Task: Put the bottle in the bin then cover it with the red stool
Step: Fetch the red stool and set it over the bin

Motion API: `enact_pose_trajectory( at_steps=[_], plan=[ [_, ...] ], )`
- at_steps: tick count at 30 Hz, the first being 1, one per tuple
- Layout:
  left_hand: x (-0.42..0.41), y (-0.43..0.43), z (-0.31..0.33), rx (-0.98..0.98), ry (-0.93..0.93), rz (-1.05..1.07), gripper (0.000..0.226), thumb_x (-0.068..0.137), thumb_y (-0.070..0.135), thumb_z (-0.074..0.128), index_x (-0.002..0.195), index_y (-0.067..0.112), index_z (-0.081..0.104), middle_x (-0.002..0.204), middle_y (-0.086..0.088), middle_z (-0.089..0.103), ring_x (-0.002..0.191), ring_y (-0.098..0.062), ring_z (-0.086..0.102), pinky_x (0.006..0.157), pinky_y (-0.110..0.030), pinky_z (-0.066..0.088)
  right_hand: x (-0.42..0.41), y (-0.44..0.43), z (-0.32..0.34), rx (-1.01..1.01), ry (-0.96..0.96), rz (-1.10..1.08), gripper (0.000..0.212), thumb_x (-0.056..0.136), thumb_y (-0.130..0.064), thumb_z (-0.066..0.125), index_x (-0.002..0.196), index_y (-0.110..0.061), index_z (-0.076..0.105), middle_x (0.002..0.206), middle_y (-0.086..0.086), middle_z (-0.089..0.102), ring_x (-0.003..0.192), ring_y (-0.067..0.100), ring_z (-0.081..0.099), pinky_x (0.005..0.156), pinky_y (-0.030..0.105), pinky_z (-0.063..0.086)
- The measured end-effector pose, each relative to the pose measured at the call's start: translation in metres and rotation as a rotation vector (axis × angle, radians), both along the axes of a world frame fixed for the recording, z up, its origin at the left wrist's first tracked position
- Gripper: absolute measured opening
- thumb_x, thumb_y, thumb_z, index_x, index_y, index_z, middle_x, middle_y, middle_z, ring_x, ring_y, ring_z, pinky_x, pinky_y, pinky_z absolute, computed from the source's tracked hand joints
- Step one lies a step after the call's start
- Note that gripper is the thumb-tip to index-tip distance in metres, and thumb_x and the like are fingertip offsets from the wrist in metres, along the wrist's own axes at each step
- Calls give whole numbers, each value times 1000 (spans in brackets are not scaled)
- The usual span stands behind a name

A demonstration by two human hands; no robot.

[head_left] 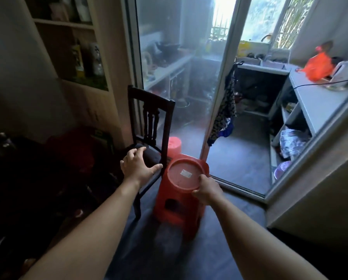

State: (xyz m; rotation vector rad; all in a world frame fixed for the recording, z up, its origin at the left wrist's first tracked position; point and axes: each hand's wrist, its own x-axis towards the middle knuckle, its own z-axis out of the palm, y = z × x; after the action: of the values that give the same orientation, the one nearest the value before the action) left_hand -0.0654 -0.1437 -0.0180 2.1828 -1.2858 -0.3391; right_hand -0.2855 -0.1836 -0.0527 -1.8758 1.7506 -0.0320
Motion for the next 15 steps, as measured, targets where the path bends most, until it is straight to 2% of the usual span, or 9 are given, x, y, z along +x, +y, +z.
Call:
enact_pose_trajectory(
  at_steps=[3, 6, 11, 15],
  plan=[
    [-19, -23, -3, -2, -3, -10, 87, 66, 55, 78, 139, 20, 46, 148, -15, 39, 137, -32, 37, 114, -46, 23, -26, -15, -5, 26, 14, -8, 50, 76, -28, 59, 124, -14, 52, 129, 16, 57, 119, 37, 54, 94, 37, 46],
    [-30, -41, -6, 11, -2, -30, 86, 67, 54, 78, 139, 20, 47, 147, -14, 39, 137, -32, 37, 113, -45, 23, -39, -30, -16, 50, 18, -12, 52, 71, -29, 58, 122, -17, 55, 126, 15, 61, 117, 36, 56, 93, 36, 48],
    [-31, -73, -22, 58, 0, -69, 86, 67, 55, 77, 139, 20, 46, 148, -13, 38, 137, -32, 35, 114, -46, 22, -36, -51, -32, 81, -7, -43, 49, 72, -28, 58, 119, -14, 57, 121, 16, 61, 114, 36, 57, 91, 35, 48],
    [-20, -101, -34, 94, 6, -109, 87, 67, 56, 77, 139, 20, 46, 147, -14, 38, 137, -33, 35, 114, -48, 22, -34, -85, -73, 137, -7, -103, 54, 56, -32, 52, 109, -20, 61, 113, 9, 68, 106, 29, 63, 87, 35, 54]
  ],
)
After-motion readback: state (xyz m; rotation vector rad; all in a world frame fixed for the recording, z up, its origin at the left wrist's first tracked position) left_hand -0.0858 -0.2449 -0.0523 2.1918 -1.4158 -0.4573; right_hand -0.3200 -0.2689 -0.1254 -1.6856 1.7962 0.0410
